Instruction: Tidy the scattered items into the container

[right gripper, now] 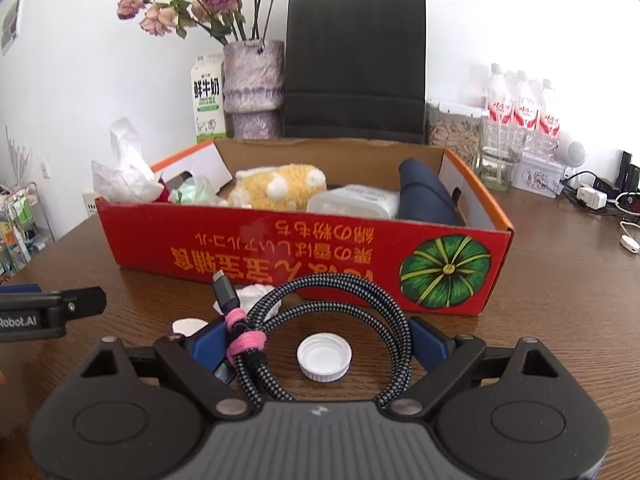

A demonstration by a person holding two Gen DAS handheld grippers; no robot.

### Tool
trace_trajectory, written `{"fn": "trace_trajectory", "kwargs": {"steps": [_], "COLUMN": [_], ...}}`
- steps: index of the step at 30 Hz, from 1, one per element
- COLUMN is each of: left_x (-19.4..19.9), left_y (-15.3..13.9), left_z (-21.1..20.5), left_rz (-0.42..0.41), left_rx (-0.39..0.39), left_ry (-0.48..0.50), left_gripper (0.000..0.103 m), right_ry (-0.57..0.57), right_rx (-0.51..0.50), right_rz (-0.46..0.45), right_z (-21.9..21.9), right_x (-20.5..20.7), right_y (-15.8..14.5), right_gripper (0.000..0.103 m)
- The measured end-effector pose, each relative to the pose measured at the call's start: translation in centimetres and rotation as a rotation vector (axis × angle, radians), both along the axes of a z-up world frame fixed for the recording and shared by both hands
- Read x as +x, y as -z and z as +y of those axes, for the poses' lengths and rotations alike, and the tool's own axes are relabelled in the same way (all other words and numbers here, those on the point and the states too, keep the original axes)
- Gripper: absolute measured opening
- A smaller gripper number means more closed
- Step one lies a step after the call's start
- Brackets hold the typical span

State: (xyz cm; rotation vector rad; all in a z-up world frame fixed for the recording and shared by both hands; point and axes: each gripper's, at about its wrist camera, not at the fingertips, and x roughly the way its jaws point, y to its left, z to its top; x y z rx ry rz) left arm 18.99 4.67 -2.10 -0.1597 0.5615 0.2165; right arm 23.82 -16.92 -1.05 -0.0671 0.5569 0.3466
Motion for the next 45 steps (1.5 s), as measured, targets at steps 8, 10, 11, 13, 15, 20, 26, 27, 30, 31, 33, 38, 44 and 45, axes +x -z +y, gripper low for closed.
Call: {"fn": "trace_trajectory", "kwargs": {"steps": [8,10,11,13,15,20,26,27,30,31,33,38,44,45], "left_x": [0.4,0.7,0.9,1.3,1.6,2.8,3.8,3.8,3.9,3.9,4.2,4.0,3.5,3.5], "left_y": [-0.4,-0.3,-0.3,-0.2,-0.2,0.1,0.5,0.6,0.7,0.7,0.8,0.8,0.8,0.8], "left_z": [-2.7,-3.7,-4.3,-5.6,-7.0,-8.9,-9.3,-9.3,-9.3,-9.3,-9.2,-8.8,-7.7,-7.6], "left_rz": [-0.009,0.001,0.005,0.010,0.007,0.031,0.061,0.063,0.063,0.067,0.078,0.062,0.044,0.042], "left_rx": [0.077,0.086,0.091,0.118,0.157,0.189,0.165,0.160,0.141,0.136,0.125,0.075,0.001,-0.001], "left_ry": [0.077,0.107,0.124,0.152,0.180,0.224,0.234,0.242,0.259,0.262,0.267,0.280,0.275,0.271], "left_gripper": [0.103,0.103,0.103,0.103,0.103,0.103,0.100,0.097,0.091,0.088,0.076,0.028,0.028,0.028], "right_ry": [0.039,0.050,0.056,0.069,0.084,0.124,0.129,0.125,0.110,0.104,0.090,0.084,0.080,0.079], "right_rx": [0.053,0.067,0.072,0.081,0.087,0.095,0.092,0.088,0.071,0.066,0.056,0.049,0.047,0.047], "right_rz": [-0.059,-0.066,-0.069,-0.072,-0.076,-0.077,-0.069,-0.072,-0.076,-0.075,-0.076,-0.079,-0.082,-0.083], "right_z": [-2.4,-3.1,-3.5,-4.3,-5.1,-6.8,-7.4,-7.3,-6.8,-6.7,-6.4,-6.0,-5.9,-6.0], "right_x": [-0.6,-0.7,-0.7,-0.6,-0.5,-0.4,-0.5,-0.6,-0.9,-0.9,-1.0,-1.3,-1.4,-1.4], "right_y": [-1.1,-1.3,-1.4,-1.5,-1.6,-1.6,-1.3,-1.3,-1.2,-1.1,-1.0,-1.0,-1.0,-1.0], "right_gripper": [0.092,0.092,0.092,0.092,0.092,0.093,0.092,0.093,0.093,0.093,0.093,0.092,0.092,0.092]}}
